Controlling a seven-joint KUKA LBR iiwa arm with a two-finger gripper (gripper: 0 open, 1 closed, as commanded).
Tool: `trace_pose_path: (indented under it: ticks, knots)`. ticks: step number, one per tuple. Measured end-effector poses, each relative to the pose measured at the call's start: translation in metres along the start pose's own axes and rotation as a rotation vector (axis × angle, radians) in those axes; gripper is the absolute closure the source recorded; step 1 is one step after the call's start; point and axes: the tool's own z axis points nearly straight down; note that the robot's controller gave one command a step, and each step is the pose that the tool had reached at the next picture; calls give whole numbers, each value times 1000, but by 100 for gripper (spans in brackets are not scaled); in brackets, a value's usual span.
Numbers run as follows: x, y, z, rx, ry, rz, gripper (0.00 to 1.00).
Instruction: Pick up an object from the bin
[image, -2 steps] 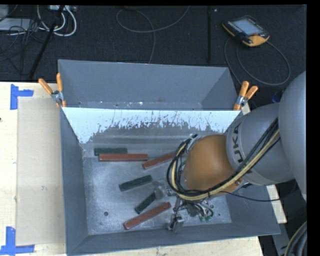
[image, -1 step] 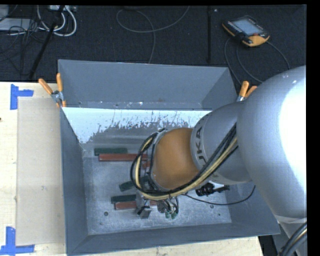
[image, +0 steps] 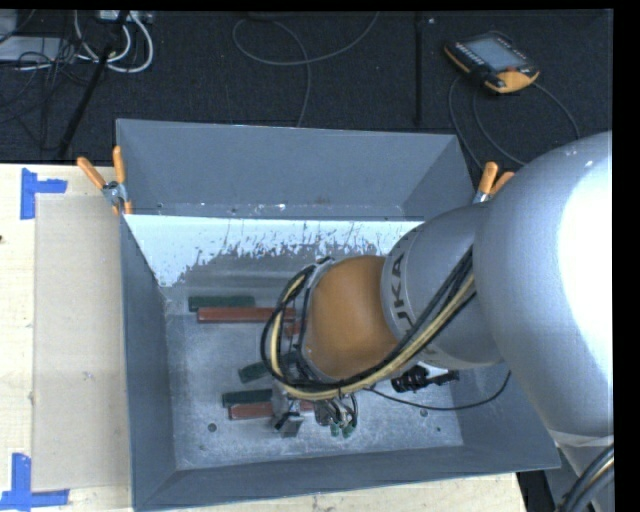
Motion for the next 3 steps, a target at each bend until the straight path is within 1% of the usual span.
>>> trace_pose_path:
  ticks: [1, 2, 3]
  knots:
    - [0, -13, -42, 5, 17, -1, 100]
    - [-5, -18, -57, 4, 14, -2, 100]
    - [-25, -63, -83, 4, 6, 57, 0]
